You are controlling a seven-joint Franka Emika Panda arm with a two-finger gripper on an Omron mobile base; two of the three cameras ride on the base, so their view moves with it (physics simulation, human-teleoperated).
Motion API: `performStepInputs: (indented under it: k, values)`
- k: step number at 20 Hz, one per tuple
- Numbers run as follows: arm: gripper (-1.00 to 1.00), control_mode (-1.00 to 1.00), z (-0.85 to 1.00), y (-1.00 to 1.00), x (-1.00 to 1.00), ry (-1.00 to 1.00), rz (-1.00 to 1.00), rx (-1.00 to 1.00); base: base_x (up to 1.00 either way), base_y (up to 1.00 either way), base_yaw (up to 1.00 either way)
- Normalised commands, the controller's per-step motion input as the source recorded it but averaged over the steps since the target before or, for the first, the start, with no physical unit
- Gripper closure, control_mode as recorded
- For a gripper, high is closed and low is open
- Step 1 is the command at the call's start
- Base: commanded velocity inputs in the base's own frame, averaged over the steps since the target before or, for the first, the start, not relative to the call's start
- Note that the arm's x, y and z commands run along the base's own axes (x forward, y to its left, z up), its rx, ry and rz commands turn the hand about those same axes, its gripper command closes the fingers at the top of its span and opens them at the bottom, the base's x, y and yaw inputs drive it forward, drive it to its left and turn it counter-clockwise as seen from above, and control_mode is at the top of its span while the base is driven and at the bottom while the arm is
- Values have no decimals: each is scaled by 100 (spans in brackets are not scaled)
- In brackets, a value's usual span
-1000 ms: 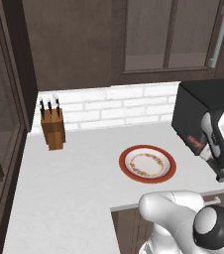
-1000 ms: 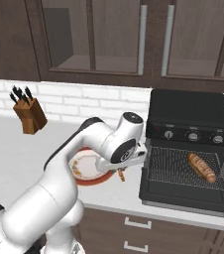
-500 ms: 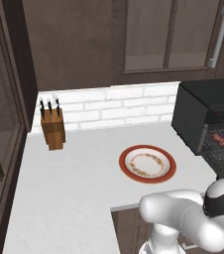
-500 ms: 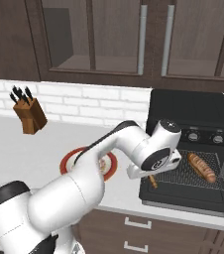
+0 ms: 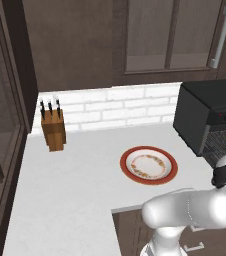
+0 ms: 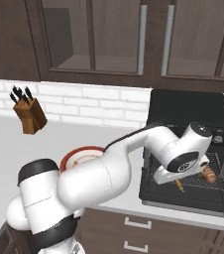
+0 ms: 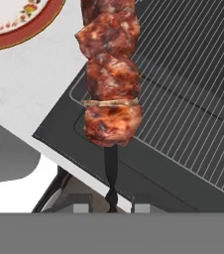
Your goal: Pick up the kebab skewer and baguette bread, and place them inside the toaster oven. Close the toaster oven door and start by setting the timer.
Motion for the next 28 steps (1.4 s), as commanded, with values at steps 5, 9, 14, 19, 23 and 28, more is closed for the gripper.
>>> performStepInputs:
  k: [5,9,14,19,23,28]
  values:
    - [100,-100,-10,0,3,0,0,-18,0,0,0]
    - [100,-100,-3,0,28,0,0,-15,0,0,0]
    - [100,-100,-47,0,9,0,0,-16,0,0,0]
    - [100,-100,-34,-27,7,3,0,-9,0,0,0]
    - [100,-100,0,-41,19,6,0,-1,0,0,0]
    - [100,-100,0,-17,19,8,0,0,0,0,0]
